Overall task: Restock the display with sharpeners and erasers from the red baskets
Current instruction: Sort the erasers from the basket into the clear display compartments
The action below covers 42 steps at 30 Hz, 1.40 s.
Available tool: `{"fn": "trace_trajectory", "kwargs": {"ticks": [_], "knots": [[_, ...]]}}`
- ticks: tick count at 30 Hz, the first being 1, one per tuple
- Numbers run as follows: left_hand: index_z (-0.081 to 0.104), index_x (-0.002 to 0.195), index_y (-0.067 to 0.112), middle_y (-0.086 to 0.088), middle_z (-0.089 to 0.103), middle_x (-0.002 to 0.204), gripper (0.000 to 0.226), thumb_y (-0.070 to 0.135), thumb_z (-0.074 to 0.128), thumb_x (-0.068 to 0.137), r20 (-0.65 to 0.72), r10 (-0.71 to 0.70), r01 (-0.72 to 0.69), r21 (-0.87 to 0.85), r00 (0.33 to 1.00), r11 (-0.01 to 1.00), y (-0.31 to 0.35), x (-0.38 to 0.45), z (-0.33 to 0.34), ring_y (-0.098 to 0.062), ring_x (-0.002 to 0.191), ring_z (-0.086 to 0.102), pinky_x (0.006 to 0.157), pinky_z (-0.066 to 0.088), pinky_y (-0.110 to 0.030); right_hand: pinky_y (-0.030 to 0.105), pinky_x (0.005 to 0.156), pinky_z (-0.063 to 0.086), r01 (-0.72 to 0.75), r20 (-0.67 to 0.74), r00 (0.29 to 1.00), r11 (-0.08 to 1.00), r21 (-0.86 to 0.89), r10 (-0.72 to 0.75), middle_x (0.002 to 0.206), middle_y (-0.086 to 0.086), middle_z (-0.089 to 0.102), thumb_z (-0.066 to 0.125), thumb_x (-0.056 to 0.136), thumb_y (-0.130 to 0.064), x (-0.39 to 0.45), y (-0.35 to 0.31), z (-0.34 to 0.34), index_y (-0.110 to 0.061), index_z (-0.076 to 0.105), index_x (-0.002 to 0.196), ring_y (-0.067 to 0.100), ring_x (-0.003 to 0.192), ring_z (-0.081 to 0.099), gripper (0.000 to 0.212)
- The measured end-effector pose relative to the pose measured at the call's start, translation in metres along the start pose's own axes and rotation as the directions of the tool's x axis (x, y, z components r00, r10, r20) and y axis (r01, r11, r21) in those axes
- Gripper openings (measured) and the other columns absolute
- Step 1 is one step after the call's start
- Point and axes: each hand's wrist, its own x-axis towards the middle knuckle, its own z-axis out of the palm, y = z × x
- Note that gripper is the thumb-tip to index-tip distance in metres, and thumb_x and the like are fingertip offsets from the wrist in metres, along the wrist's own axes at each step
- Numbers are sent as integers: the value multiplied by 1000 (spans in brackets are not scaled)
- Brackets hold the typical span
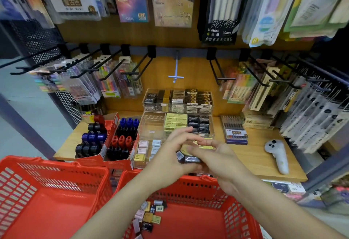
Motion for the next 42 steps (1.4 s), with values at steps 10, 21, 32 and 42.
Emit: {"fn": "trace_trajectory", "kwargs": {"ticks": [10,21,32,42], "knots": [[71,102,12,1,72,111,15,6,69,89,-53,-246,210,-368,968,906,-16,9,6,-14,97,70,81,56,-23,22,60,57,-57,-3,998,977,203,59,96,16,74,66,90,-3,12,-6,-29,0,65,103,19,73,74,13],[66,107,11,1,46,76,37,37,68,82,86,-426,399,-555,901,730,-11,24,13,-6,59,43,48,36,-17,27,86,56,273,178,954,941,-199,-240,86,5,77,75,83,-11,12,-9,-52,-21,69,114,15,88,74,33],[65,108,14,4,47,73,22,32,62,94,77,-533,489,-523,843,698,-35,44,25,-6,60,45,48,37,-17,2,70,47,551,139,753,501,-667,-643,91,-20,62,81,77,-24,52,16,-68,-30,73,99,-8,80,64,24],[36,149,28,-8,41,151,76,45,72,85,20,-642,631,163,767,759,-106,52,23,-23,112,60,91,53,-34,-2,62,39,288,-54,843,535,-794,-535,81,-9,62,79,81,-22,126,74,-87,-13,73,111,-7,71,54,32]]}}
